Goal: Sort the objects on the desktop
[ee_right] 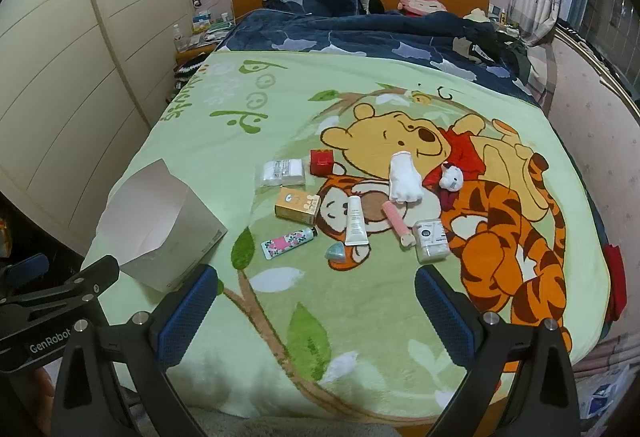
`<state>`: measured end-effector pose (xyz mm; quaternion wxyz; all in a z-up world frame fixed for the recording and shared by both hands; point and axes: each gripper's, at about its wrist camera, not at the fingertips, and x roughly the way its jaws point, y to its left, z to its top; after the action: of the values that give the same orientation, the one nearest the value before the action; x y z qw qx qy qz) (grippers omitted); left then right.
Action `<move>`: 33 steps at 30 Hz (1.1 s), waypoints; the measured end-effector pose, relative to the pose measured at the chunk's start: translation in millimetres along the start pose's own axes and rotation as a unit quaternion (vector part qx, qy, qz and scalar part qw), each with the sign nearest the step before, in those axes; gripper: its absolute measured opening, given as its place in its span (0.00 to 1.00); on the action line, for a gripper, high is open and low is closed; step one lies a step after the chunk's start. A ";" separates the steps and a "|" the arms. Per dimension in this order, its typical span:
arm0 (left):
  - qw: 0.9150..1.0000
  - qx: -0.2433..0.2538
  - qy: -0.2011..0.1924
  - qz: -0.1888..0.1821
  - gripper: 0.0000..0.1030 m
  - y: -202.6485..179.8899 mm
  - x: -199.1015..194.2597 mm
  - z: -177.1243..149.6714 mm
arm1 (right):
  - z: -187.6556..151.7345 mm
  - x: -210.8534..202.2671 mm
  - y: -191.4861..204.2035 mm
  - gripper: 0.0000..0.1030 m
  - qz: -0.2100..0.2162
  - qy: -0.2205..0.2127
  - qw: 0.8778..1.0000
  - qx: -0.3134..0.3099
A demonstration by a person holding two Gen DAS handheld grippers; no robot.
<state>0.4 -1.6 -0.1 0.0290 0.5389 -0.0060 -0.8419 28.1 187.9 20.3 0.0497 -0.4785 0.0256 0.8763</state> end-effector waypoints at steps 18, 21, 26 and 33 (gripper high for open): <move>0.996 0.080 0.025 -0.036 1.00 -57.4 27.6 -8.0 | -14.7 21.7 -48.5 0.98 -0.009 0.030 0.997 0.065; 0.991 0.110 0.045 -0.055 1.00 -81.2 48.3 -11.1 | -20.3 36.5 -64.3 0.98 -0.015 0.038 0.996 0.076; 0.987 0.116 0.067 -0.088 0.99 -113.0 98.1 -13.7 | -23.6 71.8 -82.5 0.98 -0.030 0.027 0.997 0.061; 0.982 0.129 0.101 -0.099 1.00 -153.7 203.7 -13.7 | -27.8 156.1 -106.0 0.98 -0.019 0.020 0.997 0.070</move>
<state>-78.7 140.9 -196.9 -0.1239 0.6180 -0.0583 -0.7741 -20.7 300.5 -125.8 0.0996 -0.4920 0.0790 0.8613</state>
